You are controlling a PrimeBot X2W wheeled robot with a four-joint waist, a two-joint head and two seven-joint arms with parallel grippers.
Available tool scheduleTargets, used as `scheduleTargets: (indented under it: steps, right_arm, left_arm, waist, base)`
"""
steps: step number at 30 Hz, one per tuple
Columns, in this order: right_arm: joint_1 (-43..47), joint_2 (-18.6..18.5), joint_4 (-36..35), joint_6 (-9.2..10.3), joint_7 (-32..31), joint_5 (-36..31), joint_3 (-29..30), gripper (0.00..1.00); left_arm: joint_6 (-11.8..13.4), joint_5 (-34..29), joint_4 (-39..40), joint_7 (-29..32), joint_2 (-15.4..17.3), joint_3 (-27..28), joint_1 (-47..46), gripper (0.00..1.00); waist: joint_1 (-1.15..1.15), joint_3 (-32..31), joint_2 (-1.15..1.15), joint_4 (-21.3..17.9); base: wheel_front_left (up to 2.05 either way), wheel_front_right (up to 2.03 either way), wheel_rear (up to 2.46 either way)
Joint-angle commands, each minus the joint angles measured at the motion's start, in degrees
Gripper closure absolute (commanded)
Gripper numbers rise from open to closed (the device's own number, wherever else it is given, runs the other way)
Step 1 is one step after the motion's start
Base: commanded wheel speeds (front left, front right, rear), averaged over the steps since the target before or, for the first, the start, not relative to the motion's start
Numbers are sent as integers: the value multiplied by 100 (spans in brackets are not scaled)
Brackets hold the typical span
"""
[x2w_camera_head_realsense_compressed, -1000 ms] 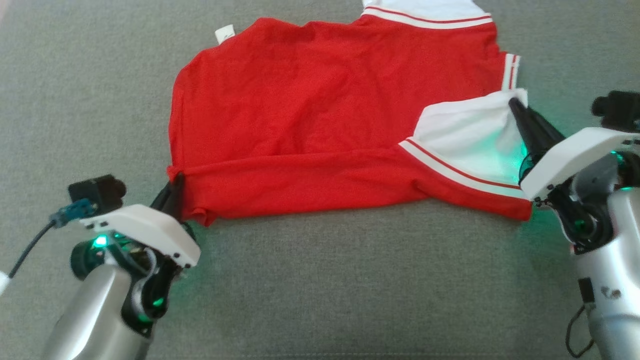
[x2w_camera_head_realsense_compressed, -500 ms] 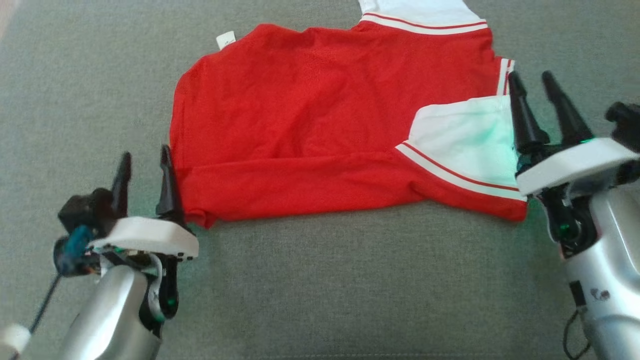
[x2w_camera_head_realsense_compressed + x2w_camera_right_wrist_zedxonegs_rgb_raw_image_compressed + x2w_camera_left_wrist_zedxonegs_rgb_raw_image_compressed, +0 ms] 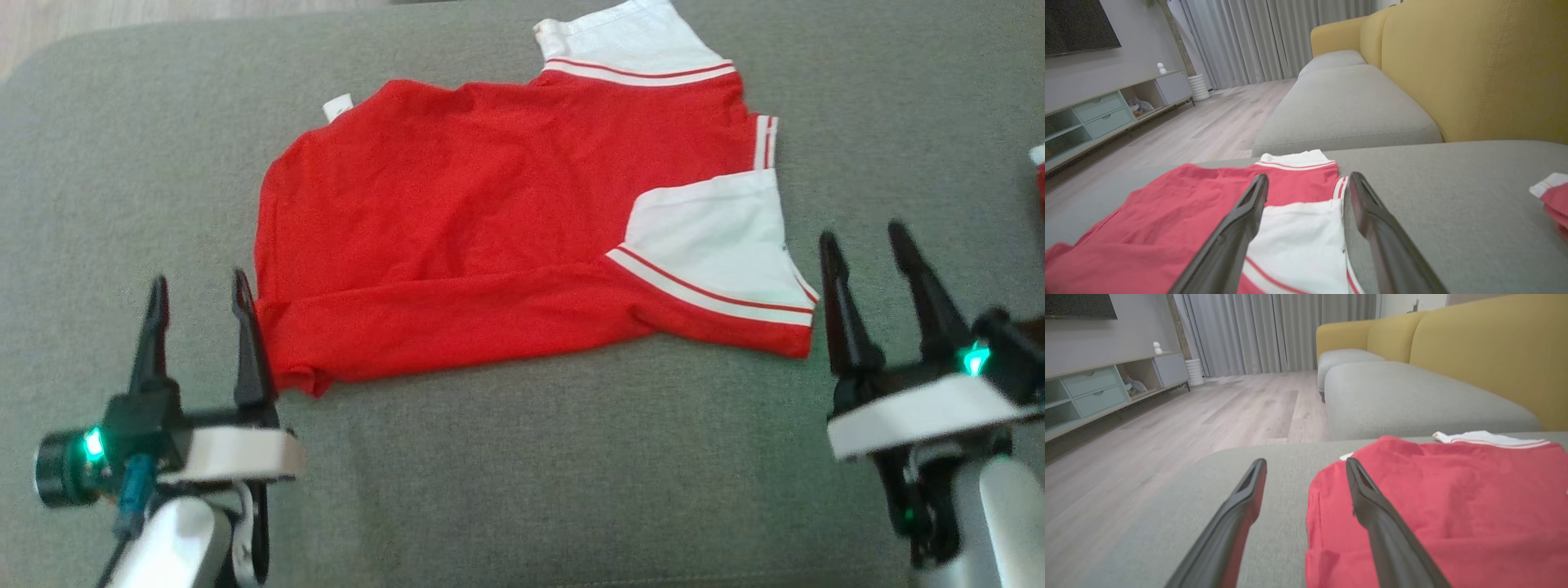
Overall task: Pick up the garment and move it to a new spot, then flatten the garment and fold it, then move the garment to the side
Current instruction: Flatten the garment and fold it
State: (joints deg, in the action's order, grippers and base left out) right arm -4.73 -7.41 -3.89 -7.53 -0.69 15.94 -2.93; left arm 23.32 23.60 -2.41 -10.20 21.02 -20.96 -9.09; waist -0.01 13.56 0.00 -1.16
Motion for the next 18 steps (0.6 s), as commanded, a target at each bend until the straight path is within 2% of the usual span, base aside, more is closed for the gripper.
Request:
scheduleTargets:
  steps: [1,6,12,18]
  right_arm:
    - [48,30,-346,4,-54,-41,-63,0]
    - [396,200,-744,4,-240,-41,18,0]
    - [495,270,-893,4,-353,-10,43,0]
    - [541,292,-744,4,-571,114,81,0]
  left_arm:
    - [60,-51,202,68,195,160,-40,0]
    - [145,20,238,191,205,161,186,0]
    - [142,98,236,209,208,173,252,0]
    - [-49,412,104,444,102,103,321,0]
  waist:
    - [1,-46,0,-57]
    - [1,-107,0,-140]
    - [1,-152,0,-173]
    - [1,-151,0,-166]
  base:
    - [0,0,0]
    - [0,0,0]
    - [0,0,0]
    - [0,0,0]
